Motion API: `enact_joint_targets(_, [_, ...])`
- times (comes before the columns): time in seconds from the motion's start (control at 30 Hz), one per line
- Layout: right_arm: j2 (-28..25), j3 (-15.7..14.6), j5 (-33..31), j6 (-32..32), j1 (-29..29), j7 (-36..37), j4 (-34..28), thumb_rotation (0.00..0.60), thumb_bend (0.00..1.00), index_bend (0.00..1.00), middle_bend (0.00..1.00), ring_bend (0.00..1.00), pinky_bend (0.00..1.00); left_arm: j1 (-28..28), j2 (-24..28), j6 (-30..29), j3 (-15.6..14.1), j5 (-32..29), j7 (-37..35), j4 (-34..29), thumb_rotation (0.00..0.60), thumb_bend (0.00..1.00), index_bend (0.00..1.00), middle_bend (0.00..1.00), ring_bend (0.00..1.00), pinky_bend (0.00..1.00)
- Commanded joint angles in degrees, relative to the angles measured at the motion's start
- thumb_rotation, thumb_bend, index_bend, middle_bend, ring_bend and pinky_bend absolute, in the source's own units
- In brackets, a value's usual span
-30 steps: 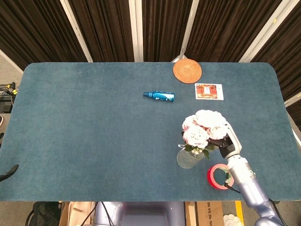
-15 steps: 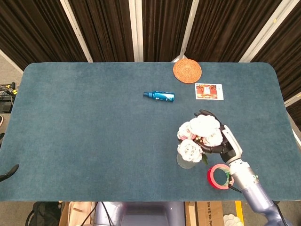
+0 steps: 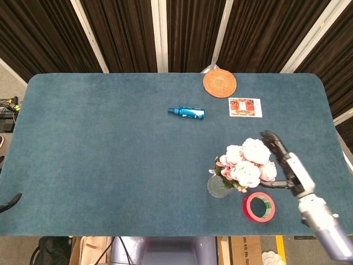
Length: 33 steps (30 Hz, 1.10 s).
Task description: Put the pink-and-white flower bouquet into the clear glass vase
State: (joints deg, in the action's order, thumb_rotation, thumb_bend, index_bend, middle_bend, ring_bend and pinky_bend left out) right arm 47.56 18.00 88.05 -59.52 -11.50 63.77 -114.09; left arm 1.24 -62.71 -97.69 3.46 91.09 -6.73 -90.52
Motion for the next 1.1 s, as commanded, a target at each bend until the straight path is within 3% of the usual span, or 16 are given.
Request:
enact_joint_targets(0.03, [-6.4,-3.9,6.5,-4.5,3.6,0.5,6.3,0.6,0.04,0.01,0.07,0.05,0.0,0.1,0.2,-0.3,0.0,0.0,-0.8,0.0,0.6,0.22,0.12,0.0,0.0,0.05])
enact_joint_targets(0.17, [-11.4,-7.4,11.0,-11.0,7.3,2.9,14.2,0.6,0.04,0.03,0.07,0.07,0.0,0.2,0.2,-0.6,0.2,0.0,-2.0,0.1,0.6,0.22,0.12,0.0,0.0,0.05])
enact_joint_targets(0.27, [-11.5,-7.6,8.4,-15.4,9.7,-3.4,17.3,0.6,0.04,0.03,0.07,0.07,0.0,0.1,0.2,-0.3,0.1,-0.1,-1.3,0.1,0.6,0.22,0.12,0.0,0.0,0.05])
enact_joint_targets(0.33, [-10.6,-7.3,5.2,-16.9,10.9,-11.9,17.4,0.6,0.04,0.03,0.07,0.07,0.0,0.1,0.1,-0.3,0.1,0.0,-1.2,0.0,0.6,0.22,0.12,0.0,0.0,0.05])
enact_joint_targets(0.4, [-8.0,-6.9,2.6,-19.8,11.9,-26.0,16.8,0.6,0.04,0.04,0.07,0.07,0.0,0.2,0.1,-0.5,0.0,0.2,-1.0,0.0,0.6,0.22,0.12,0.0,0.0,0.05])
enact_joint_targets(0.5, [-2.9,-7.1,3.1,-24.9,12.8,-41.5,16.8,0.6,0.04,0.05,0.07,0.07,0.0,0.2,0.2,-0.5,-0.1,0.3,-1.0,0.0,0.6,0.22,0.12,0.0,0.0,0.05])
enact_joint_targets(0.7, [5.9,-8.8,6.7,-31.6,14.1,-62.0,17.4,0.6,0.04,0.12,0.07,0.06,0.0,0.2,0.5,-0.2,0.0,-0.1,-0.9,0.3,0.6,0.22,0.12,0.0,0.0,0.04])
enact_joint_targets(0.9, [11.0,-11.8,10.1,-32.2,14.2,-69.1,18.6,0.6,0.04,0.14,0.07,0.04,0.0,0.2,0.7,0.0,-0.1,-0.2,-0.9,0.3,0.6,0.22,0.12,0.0,0.0,0.04])
enact_joint_targets(1.1, [12.3,-12.4,7.6,-30.2,13.9,-71.6,18.9,0.6,0.04,0.14,0.07,0.04,0.0,0.3,1.0,0.6,0.0,-1.2,-0.6,-0.1,0.6,0.21,0.12,0.0,0.0,0.04])
